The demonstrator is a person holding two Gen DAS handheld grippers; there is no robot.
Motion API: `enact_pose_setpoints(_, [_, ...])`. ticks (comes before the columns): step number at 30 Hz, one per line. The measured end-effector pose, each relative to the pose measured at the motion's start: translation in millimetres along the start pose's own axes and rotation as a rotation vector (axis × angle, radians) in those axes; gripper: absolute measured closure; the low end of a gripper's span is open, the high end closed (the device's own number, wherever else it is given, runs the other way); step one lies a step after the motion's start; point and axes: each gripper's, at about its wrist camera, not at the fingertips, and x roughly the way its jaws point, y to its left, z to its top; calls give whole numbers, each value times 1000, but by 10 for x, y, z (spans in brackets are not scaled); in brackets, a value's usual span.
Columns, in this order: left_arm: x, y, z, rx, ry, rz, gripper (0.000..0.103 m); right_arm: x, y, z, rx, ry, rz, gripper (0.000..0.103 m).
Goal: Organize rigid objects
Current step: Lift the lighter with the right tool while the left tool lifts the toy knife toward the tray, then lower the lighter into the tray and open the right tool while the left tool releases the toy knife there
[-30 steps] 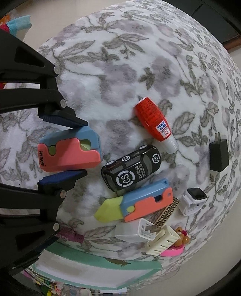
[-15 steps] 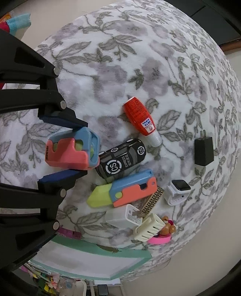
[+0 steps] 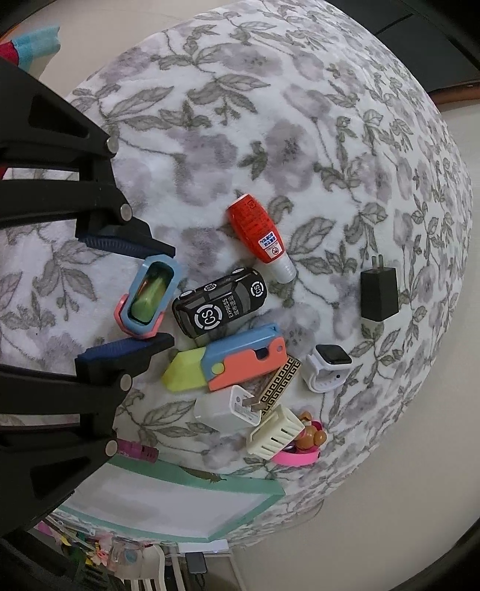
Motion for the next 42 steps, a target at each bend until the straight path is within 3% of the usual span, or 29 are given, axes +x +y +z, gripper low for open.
enact_pose_setpoints(8, [-83,8,14,-1,-6,-25,61,-16,3,14,-5,-10,0,82])
enact_pose_setpoints(22, [-445,-206,46,49,-115,-89,61,-411,22,123,-13,-130,31,82])
enact_pose_setpoints(26, [-562,-507,81,107,-145,-95,61,-544,-146,205,25,-173,-5,82])
enact_pose_setpoints(32, [-547,-1092,62,198,-123,-145,61,-795,-543,408,121,-250,-40,82])
enact_pose_setpoints(39, [-353,-1738,16,293,-82,-198,61,-1108,-1017,579,185,-352,-213,82])
enact_pose_setpoints(42, [-241,-1964,-6,326,-56,-198,61,-1117,-1229,600,233,-362,-216,82])
